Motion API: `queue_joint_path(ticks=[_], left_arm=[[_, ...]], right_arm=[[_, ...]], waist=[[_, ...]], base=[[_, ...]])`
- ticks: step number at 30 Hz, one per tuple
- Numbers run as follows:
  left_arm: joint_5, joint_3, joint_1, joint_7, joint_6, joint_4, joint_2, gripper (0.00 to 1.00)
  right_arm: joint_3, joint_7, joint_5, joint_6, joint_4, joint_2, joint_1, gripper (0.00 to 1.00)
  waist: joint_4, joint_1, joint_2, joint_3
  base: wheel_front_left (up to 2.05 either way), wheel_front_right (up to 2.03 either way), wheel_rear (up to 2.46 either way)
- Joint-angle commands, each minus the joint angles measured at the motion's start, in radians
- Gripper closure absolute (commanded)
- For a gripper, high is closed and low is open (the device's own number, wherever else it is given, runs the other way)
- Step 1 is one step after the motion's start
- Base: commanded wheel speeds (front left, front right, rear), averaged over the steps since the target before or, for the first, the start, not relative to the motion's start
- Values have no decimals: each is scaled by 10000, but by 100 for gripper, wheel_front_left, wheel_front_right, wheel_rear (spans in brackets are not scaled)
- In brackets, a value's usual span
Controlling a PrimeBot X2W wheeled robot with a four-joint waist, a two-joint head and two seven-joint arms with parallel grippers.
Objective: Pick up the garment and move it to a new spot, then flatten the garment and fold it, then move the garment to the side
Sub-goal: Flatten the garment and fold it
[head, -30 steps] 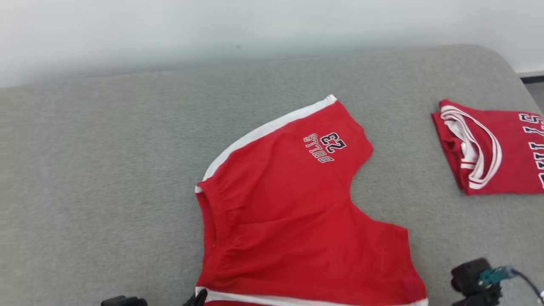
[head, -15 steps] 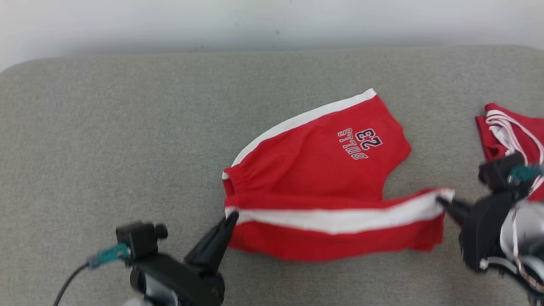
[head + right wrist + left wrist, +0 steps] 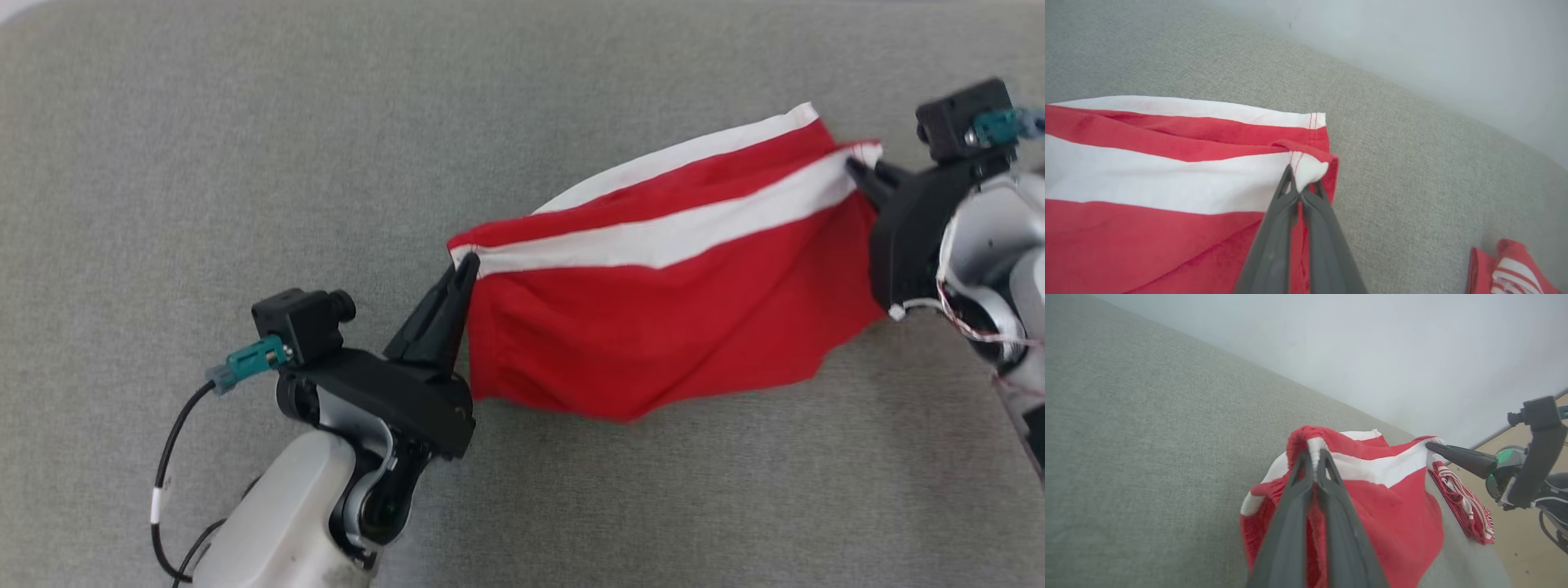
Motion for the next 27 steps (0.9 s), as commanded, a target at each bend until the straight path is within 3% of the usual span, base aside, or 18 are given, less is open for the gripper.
queue_joint_path(ticks=[1,11,12,13,14,20,27], left_arm=[[264,12,-373,-314,-80,366,-128,100],[580,274,-1248,-1119,36,1695,-766,100],[617,306,-1285,-1189,41,1784,-816,91],[636,374,-1310,-1213,54,1855,-865,57],[667,443,-1333,-1271,47,1910,-904,0],[1101,1095,-878,-1349,-104,1736,-1042,0],[2668,3269,1117,-1336,-379,141,-1132,0]], right_arm=[[270,-512,-245,-26,514,74,-607,100],[1265,-2230,-690,-26,2869,469,-2323,100],[1333,-2369,-613,-26,3082,534,-2411,100],[1408,-2497,-580,-26,3273,583,-2487,23],[1507,-2643,-490,-26,3408,644,-2538,0],[2066,-3114,220,-26,3866,756,-2407,0],[2497,-3266,1041,-26,3732,431,-1813,0]], waist=[[377,-3,-2,595],[549,-3,-2,1091],[562,-3,-2,1096],[570,-3,-2,1088],[565,-3,-2,1066],[416,-3,-2,492],[75,-3,-2,-236]], base=[[0,0,0],[0,0,0],[0,0,0],[0,0,0],[0,0,0],[0,0,0],[0,0,0]])
